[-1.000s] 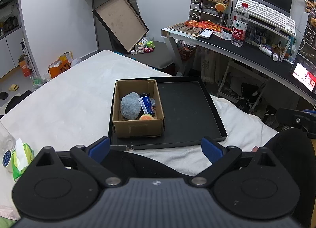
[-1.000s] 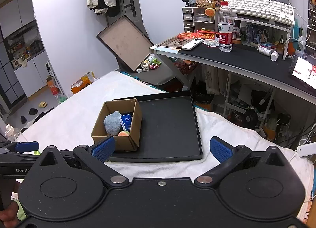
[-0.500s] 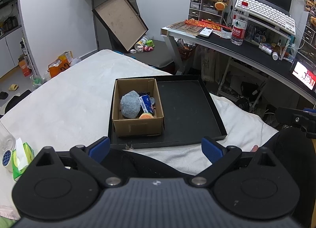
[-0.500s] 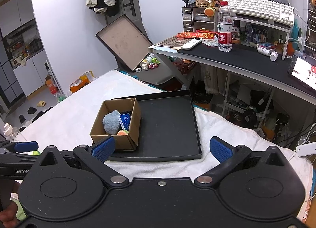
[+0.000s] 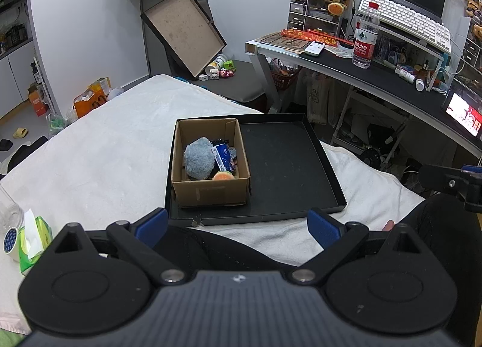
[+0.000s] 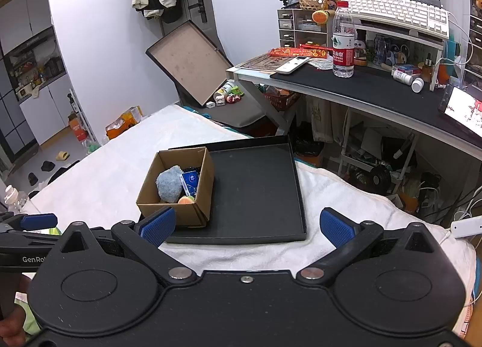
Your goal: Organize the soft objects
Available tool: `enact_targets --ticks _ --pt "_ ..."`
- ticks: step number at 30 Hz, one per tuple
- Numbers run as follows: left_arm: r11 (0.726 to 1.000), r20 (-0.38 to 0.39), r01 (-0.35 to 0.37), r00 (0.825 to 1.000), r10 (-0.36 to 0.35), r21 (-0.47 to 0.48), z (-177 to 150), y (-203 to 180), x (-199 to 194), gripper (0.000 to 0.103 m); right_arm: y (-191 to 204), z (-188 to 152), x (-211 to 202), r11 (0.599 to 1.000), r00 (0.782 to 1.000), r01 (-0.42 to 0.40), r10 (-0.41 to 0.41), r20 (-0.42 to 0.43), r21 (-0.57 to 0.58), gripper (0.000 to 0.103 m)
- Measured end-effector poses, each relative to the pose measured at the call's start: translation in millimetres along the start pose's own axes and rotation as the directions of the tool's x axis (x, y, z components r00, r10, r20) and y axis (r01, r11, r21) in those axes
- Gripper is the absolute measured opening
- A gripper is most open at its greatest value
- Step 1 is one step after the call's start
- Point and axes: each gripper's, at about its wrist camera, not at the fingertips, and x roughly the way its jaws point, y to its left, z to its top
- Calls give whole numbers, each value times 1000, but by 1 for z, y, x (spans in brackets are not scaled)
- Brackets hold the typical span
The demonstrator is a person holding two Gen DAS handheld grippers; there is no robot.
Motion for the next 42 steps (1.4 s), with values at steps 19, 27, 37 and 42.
enact_targets --ticks 19,27,37,42 --pt "1000 0 0 1000 0 3 -2 0 0 98 -1 -2 2 1000 1000 0 0 -9 3 103" --pt "1000 0 0 1000 0 3 -2 -1 0 98 -2 -3 2 1000 1000 2 -2 -13 4 103" --pt "1000 12 5 1000 -5 4 -6 -1 -1 98 -2 -5 4 1000 1000 4 -4 -23 -1 103" --pt "1000 23 17 1000 -17 -4 -9 -1 1 98 -4 -5 7 1000 1000 11 -11 -27 9 103"
